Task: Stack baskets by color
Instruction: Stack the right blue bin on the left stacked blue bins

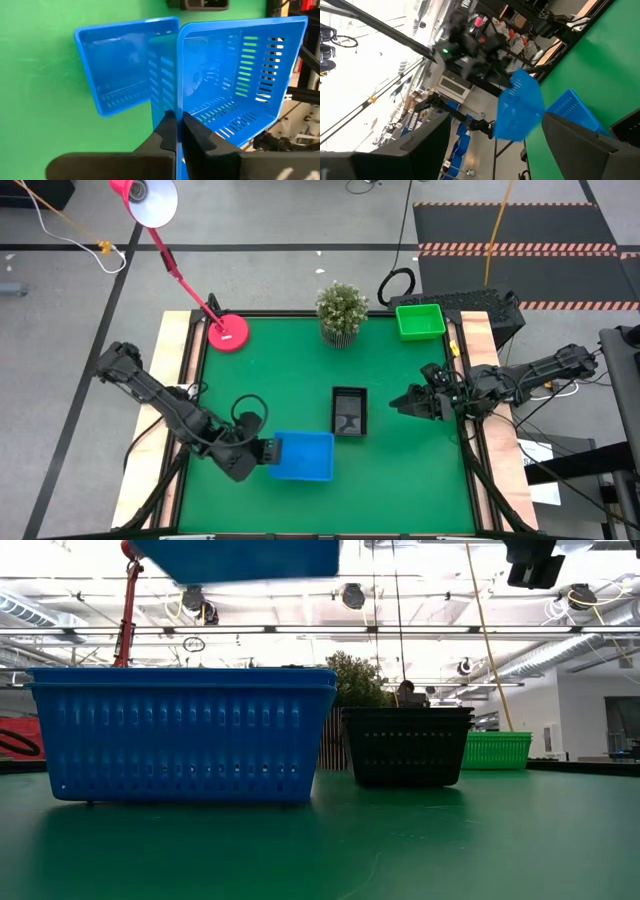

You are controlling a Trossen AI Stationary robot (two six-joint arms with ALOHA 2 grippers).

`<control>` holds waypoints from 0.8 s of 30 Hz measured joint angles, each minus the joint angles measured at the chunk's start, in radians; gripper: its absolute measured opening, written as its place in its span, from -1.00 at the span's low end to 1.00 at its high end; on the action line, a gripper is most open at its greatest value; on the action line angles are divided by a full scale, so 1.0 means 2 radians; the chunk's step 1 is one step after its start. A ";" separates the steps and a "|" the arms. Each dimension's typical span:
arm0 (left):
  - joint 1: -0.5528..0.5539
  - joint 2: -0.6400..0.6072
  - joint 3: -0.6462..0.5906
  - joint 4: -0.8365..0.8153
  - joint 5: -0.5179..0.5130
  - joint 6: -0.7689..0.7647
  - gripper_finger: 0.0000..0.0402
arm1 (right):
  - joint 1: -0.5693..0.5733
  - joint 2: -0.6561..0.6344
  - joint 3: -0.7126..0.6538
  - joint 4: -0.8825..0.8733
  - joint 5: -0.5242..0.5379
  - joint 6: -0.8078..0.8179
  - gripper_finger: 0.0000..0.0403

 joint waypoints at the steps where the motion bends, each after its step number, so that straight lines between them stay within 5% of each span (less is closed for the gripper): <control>1: 0.002 0.000 -0.020 0.026 0.001 0.000 -0.96 | 0.000 0.000 0.000 0.000 0.000 0.000 0.51; 9: 0.005 0.000 -0.151 0.191 0.008 -0.016 -0.97 | 0.000 0.000 0.000 0.000 0.000 0.012 0.51; 24: -0.001 -0.007 -0.164 0.146 0.027 -0.024 -0.91 | 0.000 0.000 0.000 -0.002 0.000 0.000 0.51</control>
